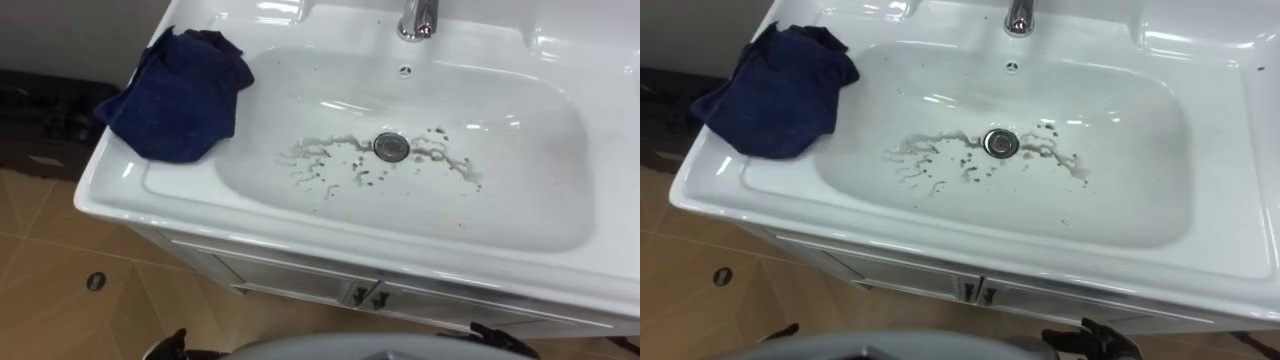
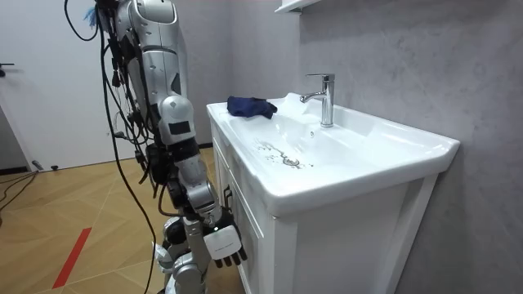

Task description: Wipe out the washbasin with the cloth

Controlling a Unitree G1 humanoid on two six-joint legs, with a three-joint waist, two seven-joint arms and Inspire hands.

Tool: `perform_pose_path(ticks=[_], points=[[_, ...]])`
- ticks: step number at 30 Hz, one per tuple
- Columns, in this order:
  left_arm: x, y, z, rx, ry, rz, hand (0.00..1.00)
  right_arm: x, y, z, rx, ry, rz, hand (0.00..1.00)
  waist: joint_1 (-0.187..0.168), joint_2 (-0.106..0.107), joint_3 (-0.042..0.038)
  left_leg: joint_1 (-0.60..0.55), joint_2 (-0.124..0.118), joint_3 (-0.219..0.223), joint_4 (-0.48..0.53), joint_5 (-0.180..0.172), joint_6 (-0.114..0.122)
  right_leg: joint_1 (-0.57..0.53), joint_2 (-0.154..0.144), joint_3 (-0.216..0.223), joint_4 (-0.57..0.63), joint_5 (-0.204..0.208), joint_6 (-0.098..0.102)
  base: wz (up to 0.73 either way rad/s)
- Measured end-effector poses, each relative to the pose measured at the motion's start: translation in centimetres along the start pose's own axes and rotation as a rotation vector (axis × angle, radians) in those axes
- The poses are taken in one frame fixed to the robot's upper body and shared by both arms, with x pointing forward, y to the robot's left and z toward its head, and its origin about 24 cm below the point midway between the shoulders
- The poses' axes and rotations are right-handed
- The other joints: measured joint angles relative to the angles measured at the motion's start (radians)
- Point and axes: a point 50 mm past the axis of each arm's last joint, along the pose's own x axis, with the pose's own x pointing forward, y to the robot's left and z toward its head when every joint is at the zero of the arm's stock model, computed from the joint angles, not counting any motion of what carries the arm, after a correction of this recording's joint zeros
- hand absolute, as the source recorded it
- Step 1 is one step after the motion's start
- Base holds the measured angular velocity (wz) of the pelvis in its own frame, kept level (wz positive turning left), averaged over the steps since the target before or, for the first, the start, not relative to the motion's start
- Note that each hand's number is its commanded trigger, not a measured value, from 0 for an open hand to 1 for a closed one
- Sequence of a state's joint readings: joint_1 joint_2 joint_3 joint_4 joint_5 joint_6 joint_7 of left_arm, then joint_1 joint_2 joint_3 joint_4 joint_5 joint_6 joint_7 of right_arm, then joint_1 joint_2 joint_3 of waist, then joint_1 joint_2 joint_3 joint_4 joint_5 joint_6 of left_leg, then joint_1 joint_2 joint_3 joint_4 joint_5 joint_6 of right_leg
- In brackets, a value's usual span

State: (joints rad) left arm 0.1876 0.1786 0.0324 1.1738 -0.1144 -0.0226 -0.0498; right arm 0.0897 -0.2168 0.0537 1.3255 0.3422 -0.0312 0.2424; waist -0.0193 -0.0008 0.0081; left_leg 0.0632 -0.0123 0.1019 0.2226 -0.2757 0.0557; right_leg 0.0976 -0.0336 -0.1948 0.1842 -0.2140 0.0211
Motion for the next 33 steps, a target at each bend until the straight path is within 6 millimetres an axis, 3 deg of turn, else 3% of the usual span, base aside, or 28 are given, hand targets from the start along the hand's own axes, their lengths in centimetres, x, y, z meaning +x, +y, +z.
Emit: perform_pose_path(ticks=[33], points=[[0.04,0.22,0.09,-0.036,0.007,0.011,0.00,0.12,0.29,0.26,-0.038,0.012,0.009,0.00,0.002,-0.014,0.0012,-0.004,0.000,-0.005,0.001,0.000,0.000,0.004,-0.001,-0.013,-0.001,0.000,0.000,0.00]])
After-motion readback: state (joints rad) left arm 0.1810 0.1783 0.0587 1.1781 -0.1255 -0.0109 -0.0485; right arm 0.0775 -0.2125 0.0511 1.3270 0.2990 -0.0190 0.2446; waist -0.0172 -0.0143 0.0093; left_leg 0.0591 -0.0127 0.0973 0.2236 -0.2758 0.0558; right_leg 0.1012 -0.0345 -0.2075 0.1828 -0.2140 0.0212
